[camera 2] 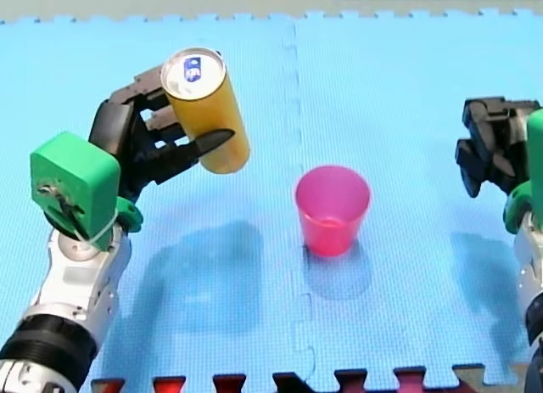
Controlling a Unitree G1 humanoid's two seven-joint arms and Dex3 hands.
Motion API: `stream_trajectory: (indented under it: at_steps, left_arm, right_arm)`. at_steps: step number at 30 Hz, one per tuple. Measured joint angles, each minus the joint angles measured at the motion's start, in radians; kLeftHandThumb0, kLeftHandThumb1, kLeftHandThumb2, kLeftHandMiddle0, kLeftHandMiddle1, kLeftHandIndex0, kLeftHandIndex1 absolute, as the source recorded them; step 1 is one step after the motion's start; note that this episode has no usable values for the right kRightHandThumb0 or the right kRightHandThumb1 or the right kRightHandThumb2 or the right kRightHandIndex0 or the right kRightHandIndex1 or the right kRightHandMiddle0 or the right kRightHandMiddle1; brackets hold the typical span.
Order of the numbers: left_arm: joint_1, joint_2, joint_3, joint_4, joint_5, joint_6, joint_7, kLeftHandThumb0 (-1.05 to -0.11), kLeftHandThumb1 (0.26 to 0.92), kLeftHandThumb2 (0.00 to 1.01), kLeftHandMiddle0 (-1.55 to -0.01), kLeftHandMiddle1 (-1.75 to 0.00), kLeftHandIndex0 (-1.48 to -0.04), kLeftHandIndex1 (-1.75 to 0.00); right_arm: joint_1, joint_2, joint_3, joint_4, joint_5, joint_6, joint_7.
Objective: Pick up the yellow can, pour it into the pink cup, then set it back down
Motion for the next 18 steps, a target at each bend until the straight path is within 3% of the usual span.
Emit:
stream_trajectory:
  at_steps: [7, 13, 18]
  left_arm:
    - [-0.105, 0.022, -0.05, 0.068, 0.146, -0.029, 0.174, -0.356, 0.773, 0.0, -1.38, 0.0, -1.22, -0.01]
    - [-0.136, 0.044, -0.124, 0.058, 0.311, 0.053, 0.338, -0.361, 0.769, 0.0, -1.37, 0.0, -1.23, 0.0]
    - [-0.163, 0.062, -0.164, 0.046, 0.363, 0.101, 0.392, -0.373, 0.753, 0.0, -1.36, 0.0, -1.23, 0.0]
  right_arm:
    - [-0.001, 0.003, 0.002, 0.002, -0.002, 0.0, -0.006]
    - [-0.001, 0.006, 0.003, 0.002, -0.004, -0.001, -0.008]
    - [-0.001, 0.01, 0.004, 0.002, -0.007, -0.008, -0.014]
